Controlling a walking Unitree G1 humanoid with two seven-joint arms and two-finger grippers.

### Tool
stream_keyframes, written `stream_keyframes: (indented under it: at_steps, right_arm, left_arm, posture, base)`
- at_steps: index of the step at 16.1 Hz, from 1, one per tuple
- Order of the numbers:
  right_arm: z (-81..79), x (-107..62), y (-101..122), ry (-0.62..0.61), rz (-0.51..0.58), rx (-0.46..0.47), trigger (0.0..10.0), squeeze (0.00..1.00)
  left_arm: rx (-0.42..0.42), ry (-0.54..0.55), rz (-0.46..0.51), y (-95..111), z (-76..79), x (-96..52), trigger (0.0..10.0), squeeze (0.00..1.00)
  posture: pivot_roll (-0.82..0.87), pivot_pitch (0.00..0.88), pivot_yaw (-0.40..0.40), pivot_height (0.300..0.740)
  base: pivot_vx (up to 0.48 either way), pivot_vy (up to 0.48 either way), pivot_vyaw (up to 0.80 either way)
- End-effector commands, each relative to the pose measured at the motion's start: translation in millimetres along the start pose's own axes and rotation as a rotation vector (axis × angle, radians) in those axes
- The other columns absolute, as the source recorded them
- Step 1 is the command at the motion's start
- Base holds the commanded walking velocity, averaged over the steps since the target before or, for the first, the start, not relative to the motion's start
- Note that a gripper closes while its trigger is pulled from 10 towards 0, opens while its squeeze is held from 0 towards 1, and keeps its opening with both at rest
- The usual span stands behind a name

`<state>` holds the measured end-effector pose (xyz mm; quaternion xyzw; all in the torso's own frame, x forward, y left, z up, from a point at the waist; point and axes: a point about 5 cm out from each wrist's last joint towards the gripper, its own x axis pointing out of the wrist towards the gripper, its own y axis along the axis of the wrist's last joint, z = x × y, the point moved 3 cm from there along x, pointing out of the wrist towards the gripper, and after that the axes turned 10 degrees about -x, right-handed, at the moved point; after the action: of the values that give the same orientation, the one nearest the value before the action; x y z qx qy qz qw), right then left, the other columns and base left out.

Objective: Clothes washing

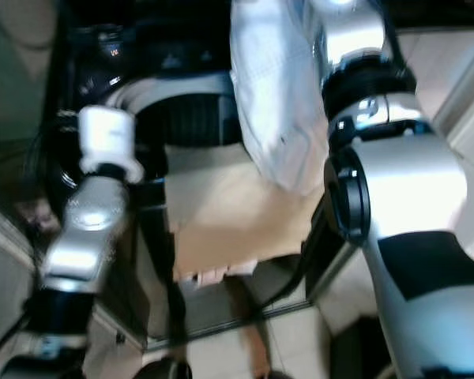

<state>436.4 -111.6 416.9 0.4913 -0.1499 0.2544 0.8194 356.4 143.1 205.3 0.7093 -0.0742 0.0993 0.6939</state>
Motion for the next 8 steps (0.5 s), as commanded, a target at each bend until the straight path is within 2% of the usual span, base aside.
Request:
stream_keyframes:
  at_steps: [1,3,4,5,6,7,8]
  right_arm:
    - [10.0,0.3,4,-0.057,0.010,-0.050,10.0,0.00]
    - [11.2,-1.2,-2,-0.085,-0.014,-0.073,10.0,0.00]
    - [10.2,-4.6,-19,-0.110,-0.105,-0.100,10.0,0.00]
    - [6.1,-9.0,-37,-0.121,-0.208,-0.075,10.0,0.00]
    - [-9.2,-17.6,-64,-0.075,-0.358,-0.069,10.0,0.00]
    - [-26.3,-21.2,-71,-0.007,-0.372,-0.137,10.0,0.00]
    - [-34.9,-22.7,-74,0.023,-0.371,-0.161,10.0,0.00]
  left_arm:
    - [0.011,-0.014,0.005,3,-0.9,-4.1,10.0,0.00]
    - [0.007,-0.048,0.016,5,4.2,-8.0,10.0,0.00]
    - [0.019,-0.107,0.039,10,14.8,-16.6,10.0,0.00]
    - [0.030,-0.116,0.040,11,15.5,-21.4,10.0,0.00]
    - [0.039,-0.078,0.034,11,7.8,-24.7,10.0,0.00]
    - [0.046,-0.057,0.037,12,2.7,-28.6,10.0,0.00]
    - [0.048,-0.052,0.038,13,1.1,-30.7,10.0,0.00]
  posture:
    - [-0.03,0.000,-0.024,0.740]
    - [0.00,0.000,-0.037,0.740]
    - [0.03,0.000,-0.065,0.740]
    - [0.06,0.000,-0.082,0.740]
    - [0.09,0.000,-0.102,0.740]
    - [0.14,0.000,-0.137,0.740]
    - [0.15,0.000,-0.145,0.740]
  base:
    - [0.000,0.000,0.00]
    - [0.000,0.000,0.00]
    - [0.000,0.000,0.00]
    - [0.000,0.000,0.00]
    - [0.000,0.000,0.00]
    - [0.000,0.000,0.00]
    - [0.000,0.000,0.00]
